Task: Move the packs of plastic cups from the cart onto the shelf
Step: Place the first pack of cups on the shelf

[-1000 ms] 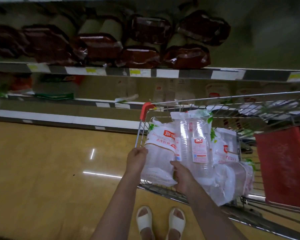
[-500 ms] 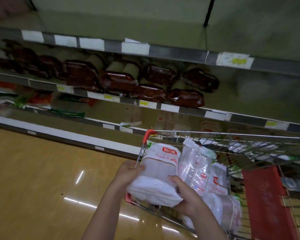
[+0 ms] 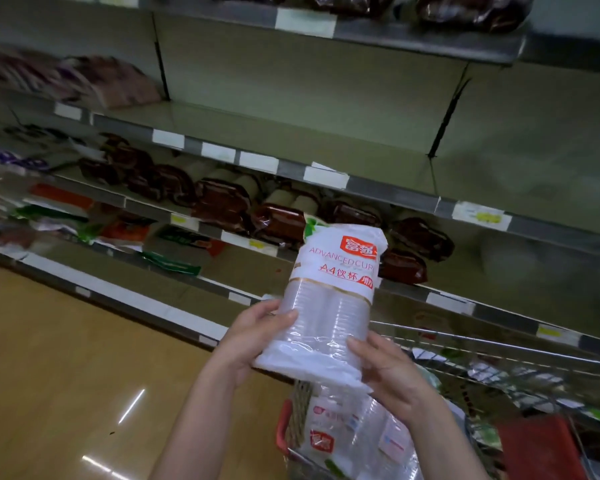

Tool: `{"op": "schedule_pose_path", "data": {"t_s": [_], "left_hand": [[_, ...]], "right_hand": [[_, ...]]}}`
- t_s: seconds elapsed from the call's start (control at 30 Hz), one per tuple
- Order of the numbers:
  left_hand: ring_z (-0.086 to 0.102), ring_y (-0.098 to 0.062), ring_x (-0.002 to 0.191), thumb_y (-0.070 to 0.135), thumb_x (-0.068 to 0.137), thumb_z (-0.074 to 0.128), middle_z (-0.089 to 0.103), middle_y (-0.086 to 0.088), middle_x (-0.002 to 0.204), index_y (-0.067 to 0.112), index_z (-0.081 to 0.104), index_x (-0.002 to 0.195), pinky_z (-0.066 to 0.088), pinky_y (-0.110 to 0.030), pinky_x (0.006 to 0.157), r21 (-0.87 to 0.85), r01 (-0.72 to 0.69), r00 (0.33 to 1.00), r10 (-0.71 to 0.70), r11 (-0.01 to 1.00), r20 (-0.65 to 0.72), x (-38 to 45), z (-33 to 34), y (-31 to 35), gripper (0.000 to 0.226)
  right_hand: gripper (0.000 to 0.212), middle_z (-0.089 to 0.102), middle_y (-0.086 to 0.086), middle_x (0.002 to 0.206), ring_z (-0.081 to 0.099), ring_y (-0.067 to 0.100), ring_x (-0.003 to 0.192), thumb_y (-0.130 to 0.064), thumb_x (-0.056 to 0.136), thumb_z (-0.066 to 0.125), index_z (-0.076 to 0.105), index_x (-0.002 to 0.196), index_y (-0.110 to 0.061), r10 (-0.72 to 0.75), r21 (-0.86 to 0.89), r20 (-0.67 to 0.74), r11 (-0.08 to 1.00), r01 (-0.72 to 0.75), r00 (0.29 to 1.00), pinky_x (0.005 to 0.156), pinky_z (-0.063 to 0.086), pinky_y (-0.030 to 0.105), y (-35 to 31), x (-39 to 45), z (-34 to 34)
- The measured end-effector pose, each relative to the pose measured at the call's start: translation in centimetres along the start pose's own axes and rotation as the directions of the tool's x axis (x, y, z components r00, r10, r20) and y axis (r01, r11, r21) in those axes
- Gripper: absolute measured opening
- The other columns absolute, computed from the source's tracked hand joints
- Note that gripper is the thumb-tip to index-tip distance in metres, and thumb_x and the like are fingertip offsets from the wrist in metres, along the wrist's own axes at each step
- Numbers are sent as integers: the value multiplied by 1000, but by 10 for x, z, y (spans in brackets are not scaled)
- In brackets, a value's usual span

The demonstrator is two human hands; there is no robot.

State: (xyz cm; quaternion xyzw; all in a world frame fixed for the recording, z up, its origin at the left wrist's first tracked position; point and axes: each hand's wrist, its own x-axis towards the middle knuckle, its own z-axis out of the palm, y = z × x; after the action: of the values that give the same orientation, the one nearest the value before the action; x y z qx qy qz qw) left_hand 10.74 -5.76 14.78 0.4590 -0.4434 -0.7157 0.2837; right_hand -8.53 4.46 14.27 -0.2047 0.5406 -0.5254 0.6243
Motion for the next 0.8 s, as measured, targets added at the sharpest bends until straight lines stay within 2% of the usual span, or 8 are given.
{"op": "schedule_pose_path", "data": {"t_s": [0.07, 0.17, 0.3, 0.37, 0.47, 0.57, 0.7, 0.8], "left_hand": [[72, -25, 91, 29, 71, 79, 71, -13, 113, 10, 59, 121, 57, -33, 73, -12, -40, 999, 40, 999, 13, 0, -23, 13, 58], [73, -23, 91, 34, 66, 79, 72, -10, 112, 14, 59, 120, 57, -30, 66, -25, -99, 995, 100, 995, 23, 0, -72, 37, 61], [74, -23, 89, 37, 59, 78, 74, -9, 109, 14, 60, 120, 57, -29, 64, 9, -159, 986, 159, 987, 45, 6, -144, 74, 68], [74, -24, 89, 35, 63, 77, 75, -9, 108, 14, 60, 120, 57, -31, 65, 36, -176, 983, 174, 984, 52, 11, -183, 94, 63], [74, -23, 90, 28, 77, 73, 75, -7, 107, 14, 61, 120, 57, -30, 66, 81, -209, 977, 205, 975, 52, 20, -237, 123, 47], [74, -22, 90, 27, 79, 72, 75, -7, 107, 14, 62, 119, 57, -28, 67, 86, -226, 974, 223, 970, 45, 31, -274, 143, 43], [74, -21, 89, 29, 76, 73, 74, -8, 107, 14, 61, 119, 57, -28, 66, 68, -253, 968, 251, 965, 27, 50, -308, 165, 47], [73, -22, 88, 32, 68, 75, 75, -8, 106, 13, 61, 117, 57, -30, 70, 56, -262, 965, 263, 963, -4, 74, -329, 181, 55]], "right_hand": [[58, 71, 18, 114, 69, 30, 95, -18, 62, 78, 62, 117, -6, -45, -47, -5, 998, 45, 999, 77, 55, 39, -8, 8, 27], [59, 75, 15, 107, 73, 26, 87, -18, 62, 84, 62, 116, -7, -98, -73, 28, 992, 100, 995, 69, 57, 33, -13, 25, 80], [38, 77, 7, 89, 75, 16, 69, -10, 71, 71, 63, 108, -9, -151, -58, 40, 987, 153, 988, 53, 56, 24, -16, 48, 158], [46, 77, 9, 93, 75, 19, 73, -13, 66, 72, 63, 110, -8, -166, -60, 52, 984, 169, 985, 55, 57, 25, -16, 64, 199], [51, 74, 14, 109, 73, 25, 87, -18, 64, 73, 64, 113, -10, -184, -95, 63, 977, 189, 981, 70, 57, 33, -21, 86, 255], [53, 74, 15, 110, 72, 30, 94, -19, 65, 74, 64, 115, -9, -194, -125, 87, 971, 204, 977, 82, 55, 40, -29, 109, 292], [53, 75, 16, 105, 74, 27, 83, -17, 66, 73, 62, 116, -6, -191, -125, 107, 971, 204, 976, 65, 60, 33, -42, 146, 327], [59, 76, 17, 102, 74, 24, 75, -20, 62, 75, 60, 117, -4, -189, -163, 92, 966, 202, 978, 60, 58, 30, -53, 180, 347]]}}
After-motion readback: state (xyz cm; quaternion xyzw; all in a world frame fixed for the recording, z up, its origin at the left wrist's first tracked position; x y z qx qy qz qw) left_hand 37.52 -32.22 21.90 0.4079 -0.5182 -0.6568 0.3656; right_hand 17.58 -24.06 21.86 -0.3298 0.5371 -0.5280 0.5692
